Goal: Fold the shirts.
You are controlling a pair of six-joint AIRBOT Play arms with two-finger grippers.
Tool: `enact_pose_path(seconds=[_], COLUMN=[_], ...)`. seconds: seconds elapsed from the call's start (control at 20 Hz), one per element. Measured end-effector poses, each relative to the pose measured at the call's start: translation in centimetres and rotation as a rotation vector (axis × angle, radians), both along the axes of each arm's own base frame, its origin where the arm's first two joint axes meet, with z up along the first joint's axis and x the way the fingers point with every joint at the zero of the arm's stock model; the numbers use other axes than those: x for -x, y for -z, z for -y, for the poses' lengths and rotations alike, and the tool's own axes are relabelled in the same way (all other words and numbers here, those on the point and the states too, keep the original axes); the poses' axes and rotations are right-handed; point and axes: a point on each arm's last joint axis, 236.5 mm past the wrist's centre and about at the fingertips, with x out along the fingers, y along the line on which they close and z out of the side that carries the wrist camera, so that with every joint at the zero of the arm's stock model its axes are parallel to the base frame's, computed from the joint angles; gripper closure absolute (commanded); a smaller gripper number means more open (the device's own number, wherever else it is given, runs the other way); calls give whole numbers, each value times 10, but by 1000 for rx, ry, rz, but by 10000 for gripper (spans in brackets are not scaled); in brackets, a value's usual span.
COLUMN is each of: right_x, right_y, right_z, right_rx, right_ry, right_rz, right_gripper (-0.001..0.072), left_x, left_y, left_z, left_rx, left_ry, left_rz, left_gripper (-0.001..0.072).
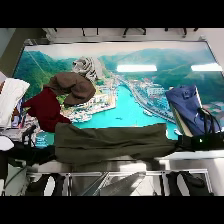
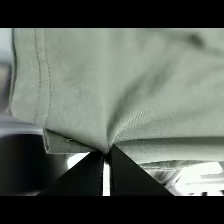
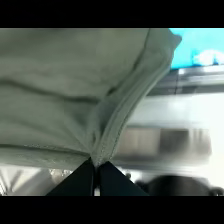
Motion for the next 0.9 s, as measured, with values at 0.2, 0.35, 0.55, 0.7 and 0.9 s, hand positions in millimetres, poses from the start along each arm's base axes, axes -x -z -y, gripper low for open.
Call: enact_pose_path(seconds=[0.2, 0.35, 0.55, 0.7, 0.9], right_x=[-32, -57, -94, -116, -126], right_y=[23, 41, 55, 66, 90], right_z=[8, 10, 11, 10, 10], right_rx=[-20, -46, -58, -65, -77], right_ry=[20, 29, 29, 19, 17], right_rz=[-40, -55, -36, -44, -99], right_gripper=[681, 681, 681, 681, 680], left_x=[-59, -100, -137, -157, -173], left_y=[-1, 13, 38, 47, 53], left_z=[-9, -6, 0, -8, -15], left_rx=[27, 49, 7, -68, -122], left_ry=[5, 104, 239, 310, 341], left_rz=[7, -43, -114, -141, -153], left_gripper=[690, 690, 690, 690, 690])
